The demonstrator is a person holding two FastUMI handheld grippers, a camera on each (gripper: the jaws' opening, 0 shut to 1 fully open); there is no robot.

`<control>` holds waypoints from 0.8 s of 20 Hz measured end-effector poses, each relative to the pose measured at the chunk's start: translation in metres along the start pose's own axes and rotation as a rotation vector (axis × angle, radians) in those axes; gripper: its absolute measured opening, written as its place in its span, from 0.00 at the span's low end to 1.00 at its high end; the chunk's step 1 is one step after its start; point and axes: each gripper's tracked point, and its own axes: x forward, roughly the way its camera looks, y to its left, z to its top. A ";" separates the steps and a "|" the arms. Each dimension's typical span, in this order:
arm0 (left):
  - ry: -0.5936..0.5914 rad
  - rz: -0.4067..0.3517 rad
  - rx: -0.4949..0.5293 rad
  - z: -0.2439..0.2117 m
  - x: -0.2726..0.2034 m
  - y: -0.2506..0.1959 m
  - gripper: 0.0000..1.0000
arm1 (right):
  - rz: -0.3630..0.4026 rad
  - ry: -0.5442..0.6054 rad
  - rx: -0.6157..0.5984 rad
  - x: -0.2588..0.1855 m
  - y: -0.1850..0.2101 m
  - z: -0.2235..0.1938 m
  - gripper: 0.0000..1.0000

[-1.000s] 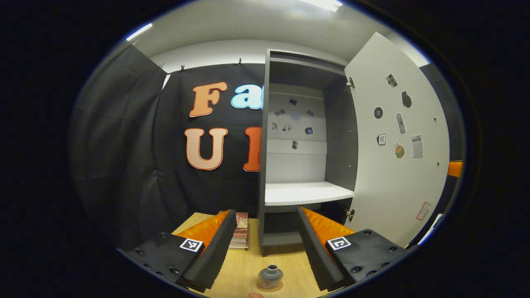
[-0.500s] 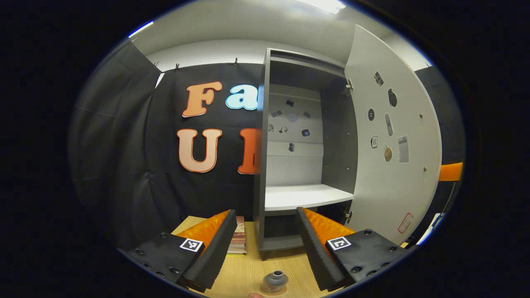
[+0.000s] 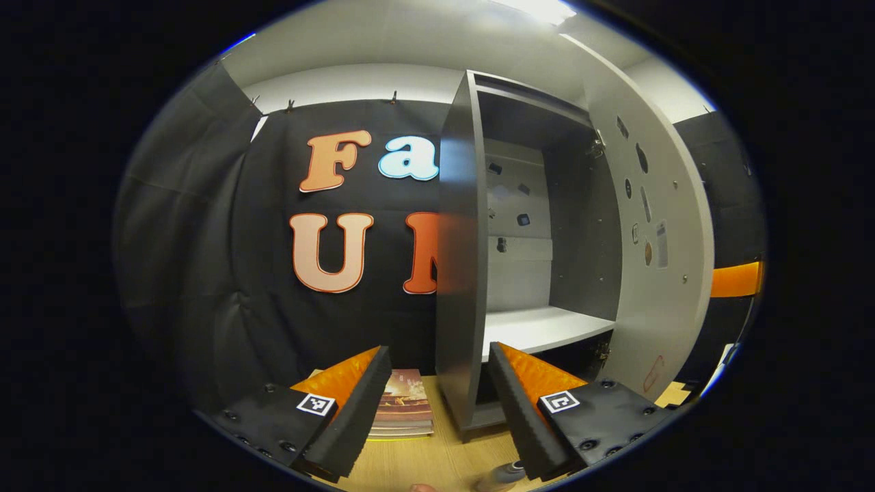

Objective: Open the cabinet door with the right hand, grasp the bottle in the cabinet with the left hand and place it on the coaster, then close the cabinet door with the right hand.

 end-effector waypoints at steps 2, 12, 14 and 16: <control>-0.009 -0.019 0.007 0.002 0.008 0.008 0.93 | 0.010 0.002 -0.028 0.006 0.009 -0.002 0.71; -0.013 -0.013 -0.031 0.004 0.026 0.028 0.93 | 0.031 0.016 -0.124 0.101 0.065 0.000 0.40; -0.008 -0.003 -0.037 0.002 0.029 0.027 0.94 | 0.048 0.024 -0.115 0.113 0.071 -0.002 0.40; -0.005 0.003 -0.045 -0.001 0.031 0.026 0.93 | 0.061 0.034 -0.108 0.128 0.079 -0.004 0.40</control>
